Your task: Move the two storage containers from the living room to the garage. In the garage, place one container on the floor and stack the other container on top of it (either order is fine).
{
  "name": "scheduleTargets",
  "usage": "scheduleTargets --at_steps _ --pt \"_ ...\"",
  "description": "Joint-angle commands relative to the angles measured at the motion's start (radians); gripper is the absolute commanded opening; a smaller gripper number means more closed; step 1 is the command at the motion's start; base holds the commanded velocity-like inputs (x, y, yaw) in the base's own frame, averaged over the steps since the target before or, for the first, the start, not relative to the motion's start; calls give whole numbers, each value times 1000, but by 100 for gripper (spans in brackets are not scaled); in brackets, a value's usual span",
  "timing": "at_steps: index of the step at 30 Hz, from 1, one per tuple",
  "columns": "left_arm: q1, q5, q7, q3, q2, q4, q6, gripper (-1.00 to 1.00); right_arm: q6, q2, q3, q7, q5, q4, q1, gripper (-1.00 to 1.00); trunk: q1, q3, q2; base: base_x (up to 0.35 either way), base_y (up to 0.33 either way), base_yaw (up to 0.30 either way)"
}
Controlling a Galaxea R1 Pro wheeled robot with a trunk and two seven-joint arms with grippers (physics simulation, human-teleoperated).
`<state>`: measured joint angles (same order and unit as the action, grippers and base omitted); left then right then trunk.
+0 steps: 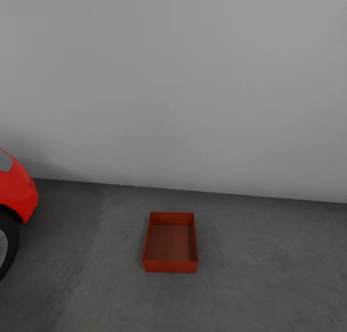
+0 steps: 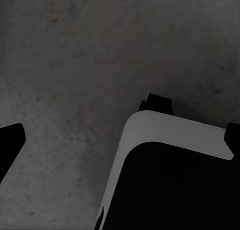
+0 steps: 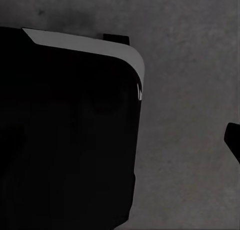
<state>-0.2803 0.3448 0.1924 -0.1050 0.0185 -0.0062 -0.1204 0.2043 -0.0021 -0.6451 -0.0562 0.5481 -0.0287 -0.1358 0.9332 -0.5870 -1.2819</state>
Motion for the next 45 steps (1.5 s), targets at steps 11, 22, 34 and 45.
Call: scheduleTargets --at_steps 11,22,34,45 --pt "0 8 2 -8 0 0 -2 100 4 1 -8 -1 7 -3 -1 100 0 17 0 0 0 0" --pt "-1 8 2 -8 0 1 -2 100 4 1 -8 -1 7 -2 -1 100 0 35 0 0 0 0" --pt "0 8 2 -8 0 0 -2 100 4 0 -8 -1 7 -2 -1 100 0 55 0 0 0 0" --pt "0 8 2 -8 0 0 -2 100 4 0 -8 -1 6 -2 -1 100 0 73 0 0 0 0"
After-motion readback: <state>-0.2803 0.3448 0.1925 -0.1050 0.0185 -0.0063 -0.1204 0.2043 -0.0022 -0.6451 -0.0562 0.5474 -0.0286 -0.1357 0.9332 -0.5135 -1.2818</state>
